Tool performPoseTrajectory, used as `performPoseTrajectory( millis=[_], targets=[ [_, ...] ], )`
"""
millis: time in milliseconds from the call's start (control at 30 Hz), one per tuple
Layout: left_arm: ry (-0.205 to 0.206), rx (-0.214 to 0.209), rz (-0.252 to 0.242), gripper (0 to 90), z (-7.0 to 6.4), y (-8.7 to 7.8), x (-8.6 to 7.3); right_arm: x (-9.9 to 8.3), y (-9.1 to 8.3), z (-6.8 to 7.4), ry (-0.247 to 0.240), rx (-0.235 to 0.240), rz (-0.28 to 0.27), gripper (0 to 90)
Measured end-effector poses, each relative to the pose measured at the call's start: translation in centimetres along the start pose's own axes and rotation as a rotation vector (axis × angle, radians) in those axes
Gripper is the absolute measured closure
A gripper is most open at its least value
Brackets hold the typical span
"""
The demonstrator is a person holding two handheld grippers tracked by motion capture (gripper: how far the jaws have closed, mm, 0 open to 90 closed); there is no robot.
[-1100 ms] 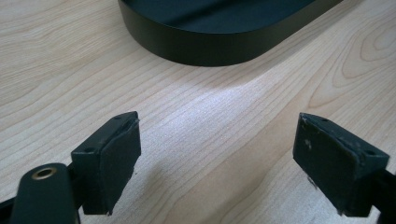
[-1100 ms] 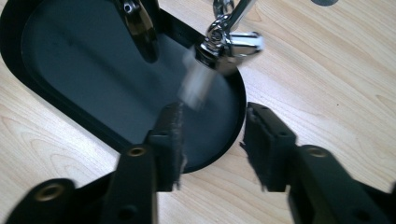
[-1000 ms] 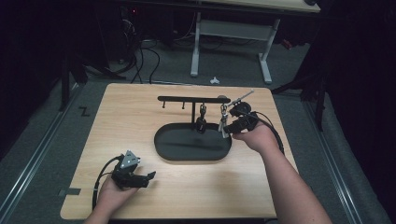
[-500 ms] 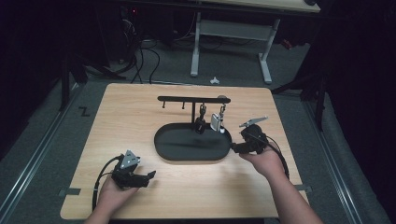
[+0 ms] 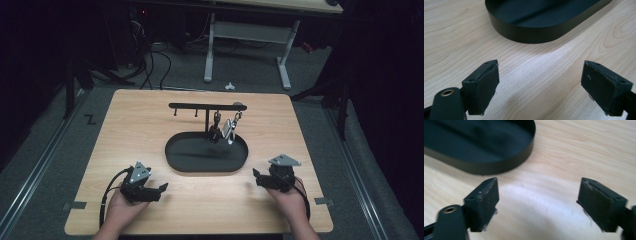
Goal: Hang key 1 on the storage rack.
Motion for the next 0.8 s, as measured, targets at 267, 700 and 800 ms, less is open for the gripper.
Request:
performPoseTrajectory(
  millis=[267, 700, 800],
  targets=[
    [-0.016, 0.012, 0.016, 15.4, -0.5, 0.4, -0.3, -2.7, -1.9, 0.9, 0.023, 0.024, -0.098, 15.1],
    [-0.020, 0.009, 0.004, 15.4, -0.1, -0.3, -0.3, -2.5, -0.8, 1.1, 0.030, 0.041, -0.079, 15.1],
    [-0.019, 0.006, -0.003, 15.4, 0.0, -0.4, -0.2, -2.6, -0.7, 1.0, 0.035, 0.032, -0.076, 15.1]
  ],
)
Point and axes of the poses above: each handheld gripper's, and its own axes: y roughly forward along the jaws, x roughly out of its top, z roughly to its left, the point moved 4 cm from there along y, roughly forward along the jaws, and after that the axes turned 4 degrees about x, right-handed, at the moved point
